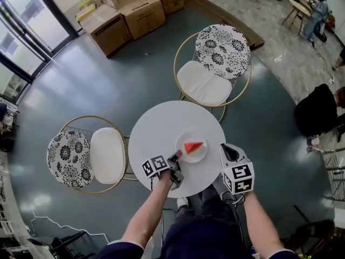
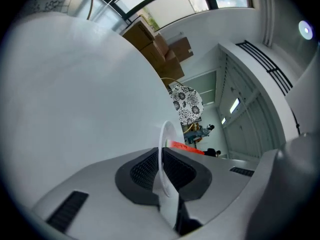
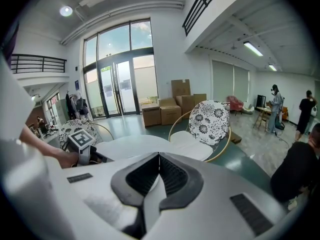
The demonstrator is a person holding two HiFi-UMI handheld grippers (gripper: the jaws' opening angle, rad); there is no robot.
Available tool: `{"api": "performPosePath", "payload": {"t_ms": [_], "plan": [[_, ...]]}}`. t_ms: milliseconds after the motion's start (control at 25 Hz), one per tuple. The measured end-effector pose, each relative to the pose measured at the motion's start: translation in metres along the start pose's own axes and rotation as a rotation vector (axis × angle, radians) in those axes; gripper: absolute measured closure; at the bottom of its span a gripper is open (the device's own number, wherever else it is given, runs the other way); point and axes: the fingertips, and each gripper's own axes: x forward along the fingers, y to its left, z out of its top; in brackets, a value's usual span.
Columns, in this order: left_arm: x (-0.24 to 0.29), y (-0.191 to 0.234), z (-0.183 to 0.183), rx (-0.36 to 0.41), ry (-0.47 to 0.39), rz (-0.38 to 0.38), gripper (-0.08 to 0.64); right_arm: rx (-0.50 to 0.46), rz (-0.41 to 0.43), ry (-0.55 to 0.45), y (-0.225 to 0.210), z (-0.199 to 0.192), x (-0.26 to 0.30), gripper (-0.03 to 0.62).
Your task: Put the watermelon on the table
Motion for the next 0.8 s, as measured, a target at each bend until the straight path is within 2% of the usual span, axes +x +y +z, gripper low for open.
{"api": "performPosePath", "payload": {"t_ms": [200, 400, 600, 800], "plan": [[0.000, 0.000, 0.002, 0.127, 0.001, 0.099, 0.535, 0.001, -0.003, -0.002, 0.002, 0.000, -0.003, 0.589], [0.004, 0.009, -0.001, 0.224, 0.024, 0.236, 0.514, 0.003, -0.011, -0.006, -0.001, 0.000, -0.007, 0.589], [0.004, 0.011, -0.001, 0.302, 0.019, 0.313, 0.503, 0.009, -0.018, -0.012, -0.007, 0.001, -0.010, 0.589], [0.006, 0.010, 0.000, 0.415, 0.045, 0.393, 0.486, 0.017, -0.016, -0.010, -0.006, 0.001, -0.009, 0.589]]}}
